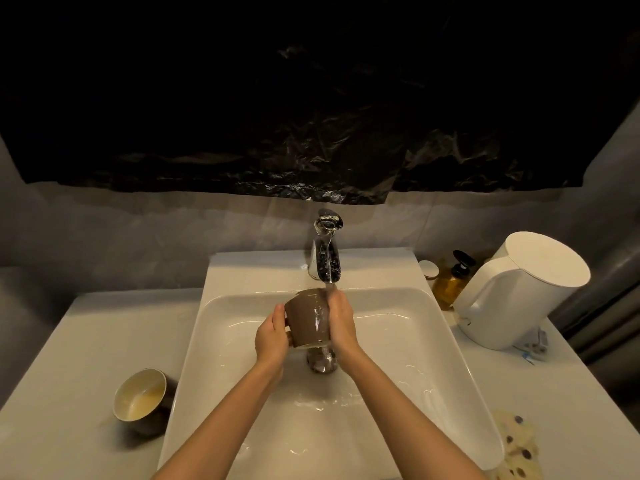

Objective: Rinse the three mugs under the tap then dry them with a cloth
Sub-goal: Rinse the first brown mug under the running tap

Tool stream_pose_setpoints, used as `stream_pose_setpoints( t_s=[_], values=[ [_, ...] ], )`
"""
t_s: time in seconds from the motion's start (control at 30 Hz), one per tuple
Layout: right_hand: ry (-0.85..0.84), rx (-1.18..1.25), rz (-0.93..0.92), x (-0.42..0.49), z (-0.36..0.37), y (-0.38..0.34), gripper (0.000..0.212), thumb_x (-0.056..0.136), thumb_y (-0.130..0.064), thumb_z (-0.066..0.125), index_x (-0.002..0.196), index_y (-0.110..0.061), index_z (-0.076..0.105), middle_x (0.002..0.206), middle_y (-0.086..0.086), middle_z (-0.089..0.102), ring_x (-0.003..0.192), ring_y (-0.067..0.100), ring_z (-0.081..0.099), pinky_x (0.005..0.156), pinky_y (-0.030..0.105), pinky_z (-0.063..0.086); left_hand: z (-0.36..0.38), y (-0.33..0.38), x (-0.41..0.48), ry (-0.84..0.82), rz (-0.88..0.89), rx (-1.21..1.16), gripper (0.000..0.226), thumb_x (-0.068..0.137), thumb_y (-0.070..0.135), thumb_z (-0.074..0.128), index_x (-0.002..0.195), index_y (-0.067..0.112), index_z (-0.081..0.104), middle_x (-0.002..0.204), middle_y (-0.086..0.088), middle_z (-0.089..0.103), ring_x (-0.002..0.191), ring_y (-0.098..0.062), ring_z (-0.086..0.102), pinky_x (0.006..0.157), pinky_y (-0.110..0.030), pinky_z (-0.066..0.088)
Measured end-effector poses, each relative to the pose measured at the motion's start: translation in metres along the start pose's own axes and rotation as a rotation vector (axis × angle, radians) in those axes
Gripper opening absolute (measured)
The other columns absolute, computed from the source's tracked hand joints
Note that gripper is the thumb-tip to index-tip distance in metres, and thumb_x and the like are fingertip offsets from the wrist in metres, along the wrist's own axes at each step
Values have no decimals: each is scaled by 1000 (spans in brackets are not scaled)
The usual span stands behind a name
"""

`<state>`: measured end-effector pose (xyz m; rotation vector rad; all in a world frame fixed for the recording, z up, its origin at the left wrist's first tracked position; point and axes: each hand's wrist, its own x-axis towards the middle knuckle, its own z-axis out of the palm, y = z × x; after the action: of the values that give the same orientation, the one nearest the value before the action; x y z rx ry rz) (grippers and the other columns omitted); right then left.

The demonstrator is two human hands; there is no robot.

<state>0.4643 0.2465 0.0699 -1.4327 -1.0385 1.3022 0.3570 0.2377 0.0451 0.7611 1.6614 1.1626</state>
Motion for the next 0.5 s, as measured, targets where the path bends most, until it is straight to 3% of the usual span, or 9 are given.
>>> stream_pose_setpoints(
  t_s=[0.07,0.13,0.2,0.27,0.37,0.5],
  values=[
    [-44,110,94,7,0,3,51,97,-57,33,110,-17,62,104,6,70,96,19,67,80,30,53,-3,-1,1,-3,-20,-17,35,100,44,35,101,22,62,98,-5,68,92,-28,65,84,-41,54],
    [-17,198,230,9,-1,1,54,100,-53,28,105,-15,66,98,8,72,91,21,67,80,33,52,-6,3,1,-20,-27,-30,35,101,40,36,102,17,62,92,-5,66,82,-24,65,69,-32,54],
    [39,235,335,10,4,5,57,100,-51,22,109,-15,65,99,10,70,92,23,65,83,35,50,-8,5,4,-10,-10,5,36,101,38,36,103,14,63,91,-5,65,77,-19,61,65,-28,50],
    [80,53,242,2,15,13,55,94,-58,19,119,-23,55,110,6,67,100,22,62,92,40,49,-9,7,5,25,20,75,39,101,39,35,103,13,64,93,-6,65,83,-20,60,72,-31,48],
    [106,-170,23,-11,22,14,52,91,-65,32,130,-33,38,118,-3,61,105,19,59,95,41,47,-10,7,9,-1,70,131,35,101,40,35,98,20,63,98,-9,69,90,-25,64,84,-42,53],
    [50,-12,123,-1,7,-2,65,74,-75,53,120,-29,48,111,-4,61,99,15,62,91,37,52,-13,9,8,-67,105,167,35,101,37,36,101,15,63,96,-7,67,88,-22,63,69,-30,52]
  ],
)
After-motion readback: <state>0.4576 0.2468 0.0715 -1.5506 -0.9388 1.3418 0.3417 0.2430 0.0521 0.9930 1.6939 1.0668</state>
